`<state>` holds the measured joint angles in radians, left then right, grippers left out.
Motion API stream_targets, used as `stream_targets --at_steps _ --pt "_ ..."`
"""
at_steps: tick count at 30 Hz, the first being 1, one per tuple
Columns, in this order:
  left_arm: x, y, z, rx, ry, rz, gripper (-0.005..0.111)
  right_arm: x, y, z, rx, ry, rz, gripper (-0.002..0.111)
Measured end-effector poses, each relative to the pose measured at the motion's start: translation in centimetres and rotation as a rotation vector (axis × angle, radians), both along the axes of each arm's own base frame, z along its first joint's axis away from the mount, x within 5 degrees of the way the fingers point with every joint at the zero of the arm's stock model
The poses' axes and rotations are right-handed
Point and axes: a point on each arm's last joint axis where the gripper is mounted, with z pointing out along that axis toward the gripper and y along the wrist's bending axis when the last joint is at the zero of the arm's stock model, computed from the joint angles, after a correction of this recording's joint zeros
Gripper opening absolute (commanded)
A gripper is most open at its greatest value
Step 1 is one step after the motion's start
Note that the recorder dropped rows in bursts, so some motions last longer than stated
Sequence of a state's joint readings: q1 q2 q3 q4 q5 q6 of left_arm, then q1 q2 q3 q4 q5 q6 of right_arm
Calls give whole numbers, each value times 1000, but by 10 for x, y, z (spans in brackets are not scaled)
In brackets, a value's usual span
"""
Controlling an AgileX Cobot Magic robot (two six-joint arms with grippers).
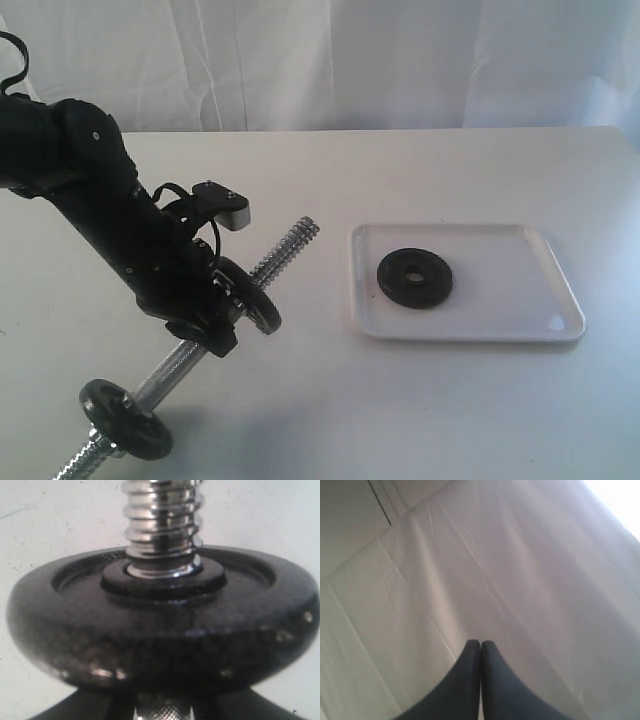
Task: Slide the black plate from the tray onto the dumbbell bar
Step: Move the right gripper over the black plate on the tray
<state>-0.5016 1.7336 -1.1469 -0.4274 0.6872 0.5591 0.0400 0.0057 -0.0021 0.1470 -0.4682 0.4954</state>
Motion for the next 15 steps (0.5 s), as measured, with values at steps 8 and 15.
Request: stream_targets --at_steps 8,15 --pt "0 -1 0 -10 6 7 0 42 9 22 -187 538 36 0" --pt "0 -2 0 -21 10 16 0 159 43 61 -609 1004 237 0"
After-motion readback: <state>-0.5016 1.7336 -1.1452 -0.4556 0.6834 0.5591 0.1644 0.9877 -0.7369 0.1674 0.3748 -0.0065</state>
